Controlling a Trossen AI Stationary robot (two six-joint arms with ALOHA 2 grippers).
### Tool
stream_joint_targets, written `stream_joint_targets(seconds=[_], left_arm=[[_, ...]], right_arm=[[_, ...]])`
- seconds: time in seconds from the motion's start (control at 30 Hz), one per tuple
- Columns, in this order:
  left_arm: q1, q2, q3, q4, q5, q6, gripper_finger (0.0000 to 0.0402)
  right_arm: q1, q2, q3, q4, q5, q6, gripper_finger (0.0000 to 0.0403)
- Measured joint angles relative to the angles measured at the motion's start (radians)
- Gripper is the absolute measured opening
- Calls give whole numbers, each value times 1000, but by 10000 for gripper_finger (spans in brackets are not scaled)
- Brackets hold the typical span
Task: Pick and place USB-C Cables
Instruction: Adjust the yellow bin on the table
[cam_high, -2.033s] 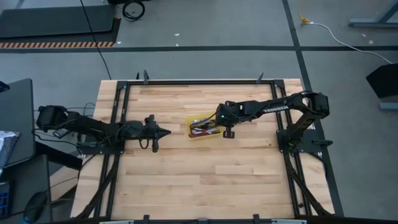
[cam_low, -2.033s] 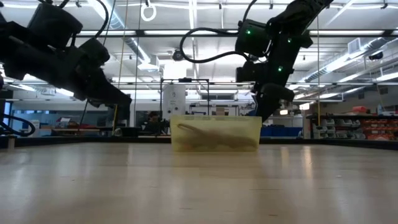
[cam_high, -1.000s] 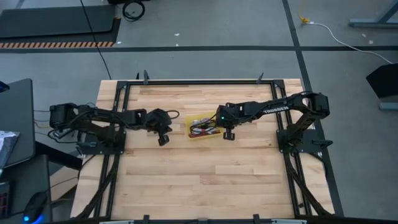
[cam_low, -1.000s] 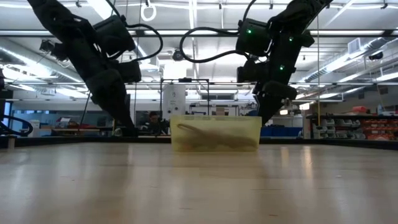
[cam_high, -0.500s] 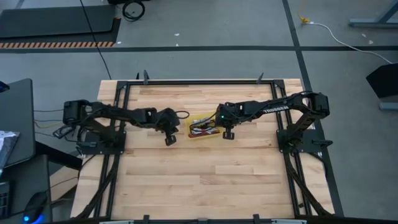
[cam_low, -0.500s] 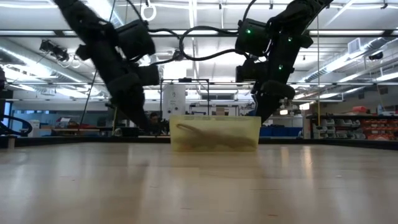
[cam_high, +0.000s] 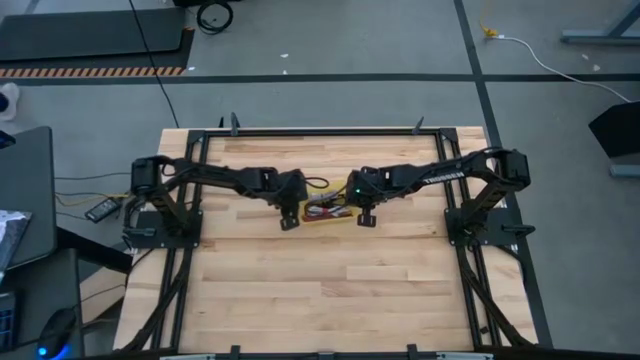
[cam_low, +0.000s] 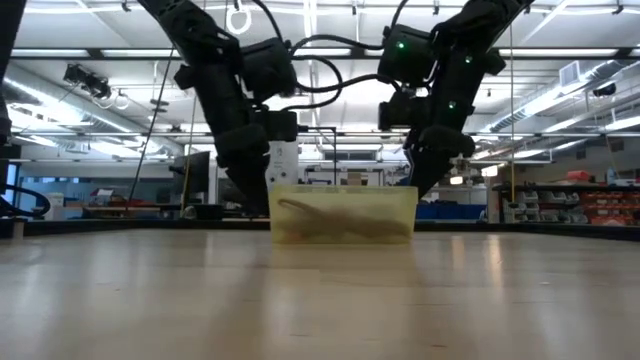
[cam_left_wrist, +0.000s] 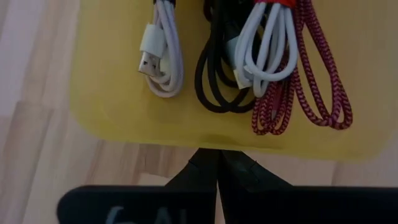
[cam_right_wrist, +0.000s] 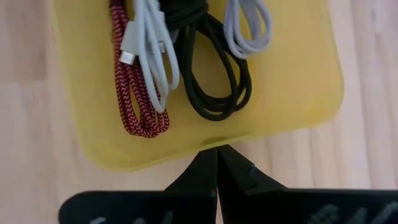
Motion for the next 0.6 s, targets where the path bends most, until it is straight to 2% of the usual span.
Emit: stream_joint_targets(seconds=[0.33, 0.6], left_arm=[[-6, 6, 4, -22, -7, -3, 7], [-77, 6, 4, -32, -4, -47, 8]], right_arm=[[81, 0, -1, 28, -7, 26, 0], [119, 0, -1, 27, 12, 73, 0]])
